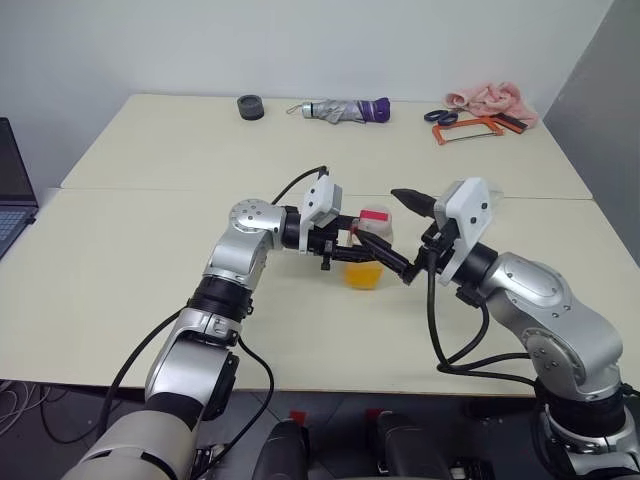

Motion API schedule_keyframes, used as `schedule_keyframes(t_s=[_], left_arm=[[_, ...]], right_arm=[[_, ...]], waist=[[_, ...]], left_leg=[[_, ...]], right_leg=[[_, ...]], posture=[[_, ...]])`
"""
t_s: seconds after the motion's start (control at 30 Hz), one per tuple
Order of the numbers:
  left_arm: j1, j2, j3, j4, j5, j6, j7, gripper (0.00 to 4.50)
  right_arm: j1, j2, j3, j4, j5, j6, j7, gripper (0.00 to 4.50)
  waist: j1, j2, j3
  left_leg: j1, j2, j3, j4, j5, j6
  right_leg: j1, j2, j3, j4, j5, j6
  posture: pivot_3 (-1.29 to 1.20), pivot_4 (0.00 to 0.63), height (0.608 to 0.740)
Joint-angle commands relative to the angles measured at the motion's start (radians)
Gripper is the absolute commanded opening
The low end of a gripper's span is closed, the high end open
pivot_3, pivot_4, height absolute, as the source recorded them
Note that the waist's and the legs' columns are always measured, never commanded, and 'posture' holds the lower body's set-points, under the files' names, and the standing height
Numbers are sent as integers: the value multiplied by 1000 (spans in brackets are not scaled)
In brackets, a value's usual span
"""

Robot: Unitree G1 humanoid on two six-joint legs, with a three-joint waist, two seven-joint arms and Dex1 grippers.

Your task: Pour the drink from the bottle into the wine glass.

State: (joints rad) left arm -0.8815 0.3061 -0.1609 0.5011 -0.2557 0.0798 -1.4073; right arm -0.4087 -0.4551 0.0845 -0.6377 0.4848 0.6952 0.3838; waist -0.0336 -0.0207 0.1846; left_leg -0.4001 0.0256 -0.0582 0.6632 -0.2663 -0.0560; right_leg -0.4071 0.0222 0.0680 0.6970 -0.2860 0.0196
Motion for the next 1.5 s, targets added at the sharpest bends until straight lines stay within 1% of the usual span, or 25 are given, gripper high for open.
schedule_keyframes(t_s=[0.03,0.33,1.27,1.5], left_arm=[[-18,-4,8,-33,-16,-11,0,1817],[-12,-1,8,-41,-17,-6,0,1817],[-5,1,6,-56,-18,0,-1,1817],[-5,1,6,-56,-17,-1,0,1817]], right_arm=[[-21,11,-8,-9,-24,-33,-5,4500],[-29,30,-22,-16,-13,-9,3,4500],[-13,23,-28,-12,-18,-2,16,4500],[-15,50,-55,-13,66,47,19,4500]], waist=[[0,0,0],[0,0,0],[0,0,0],[0,0,0]], left_leg=[[0,0,0,0,0,0],[0,0,0,0,0,0],[0,0,0,0,0,0],[0,0,0,0,0,0]], right_leg=[[0,0,0,0,0,0],[0,0,0,0,0,0],[0,0,0,0,0,0],[0,0,0,0,0,0]], posture=[[0,150,740],[0,150,740],[0,150,740],[0,150,740]])
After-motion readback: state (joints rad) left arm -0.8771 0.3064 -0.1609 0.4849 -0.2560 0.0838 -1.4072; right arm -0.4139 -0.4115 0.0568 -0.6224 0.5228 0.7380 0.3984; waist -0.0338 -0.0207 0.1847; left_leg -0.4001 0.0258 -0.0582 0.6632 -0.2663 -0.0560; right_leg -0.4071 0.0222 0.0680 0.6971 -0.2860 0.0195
